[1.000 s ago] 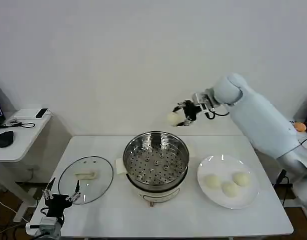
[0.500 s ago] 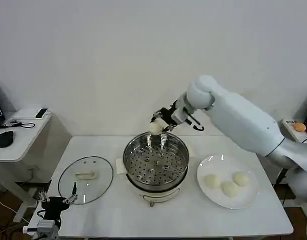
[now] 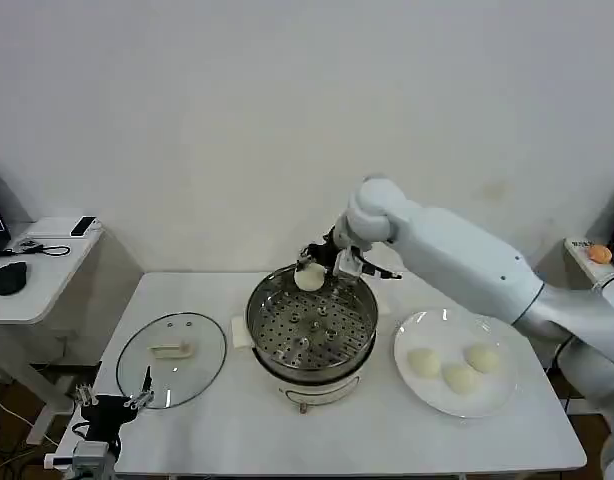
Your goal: Take steamed baozi put them in steamer then cover it.
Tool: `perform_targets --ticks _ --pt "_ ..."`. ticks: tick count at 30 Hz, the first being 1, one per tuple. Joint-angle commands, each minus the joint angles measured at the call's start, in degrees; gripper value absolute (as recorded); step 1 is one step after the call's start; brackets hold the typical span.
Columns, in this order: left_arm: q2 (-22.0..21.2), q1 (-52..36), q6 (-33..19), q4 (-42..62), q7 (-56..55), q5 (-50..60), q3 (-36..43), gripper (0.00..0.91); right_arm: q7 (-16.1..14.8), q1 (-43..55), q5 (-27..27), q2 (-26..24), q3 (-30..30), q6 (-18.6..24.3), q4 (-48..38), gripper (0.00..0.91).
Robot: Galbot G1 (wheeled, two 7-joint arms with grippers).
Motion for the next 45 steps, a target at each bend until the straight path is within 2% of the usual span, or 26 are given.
perform_targets --ticks 1,17,25,42,43,45 --pt "-0.2 0.0 0.0 0.0 0.1 0.0 0.0 0.907 0.4 -0.7 -3.6 1.1 -1.1 2.1 0.0 0.655" --pt "-0.5 -0.7 0.1 1.1 0.1 -0.2 0.0 0.907 2.3 -4.2 -8.5 4.5 1.5 1.9 -5.2 0.655" --pt "-0.7 -0.8 0.1 1.3 0.1 -0.2 0.3 0.907 2.5 -4.6 -9.5 4.6 1.8 1.6 -5.5 0.655" --pt "-0.5 -1.1 0.1 1.6 0.2 -0.5 -0.2 0.907 1.8 -5.0 -5.7 4.9 0.7 1.5 -5.9 0.655" --pt "-0.6 -1.0 0.1 1.6 0.2 -0.5 -0.1 0.907 1.8 -5.0 -5.7 4.9 0.6 1.4 -6.0 0.907" --pt "-0.6 -1.0 0.1 1.6 0.2 -0.5 -0.1 0.907 1.8 -5.1 -5.7 5.0 0.6 1.5 -6.4 0.907"
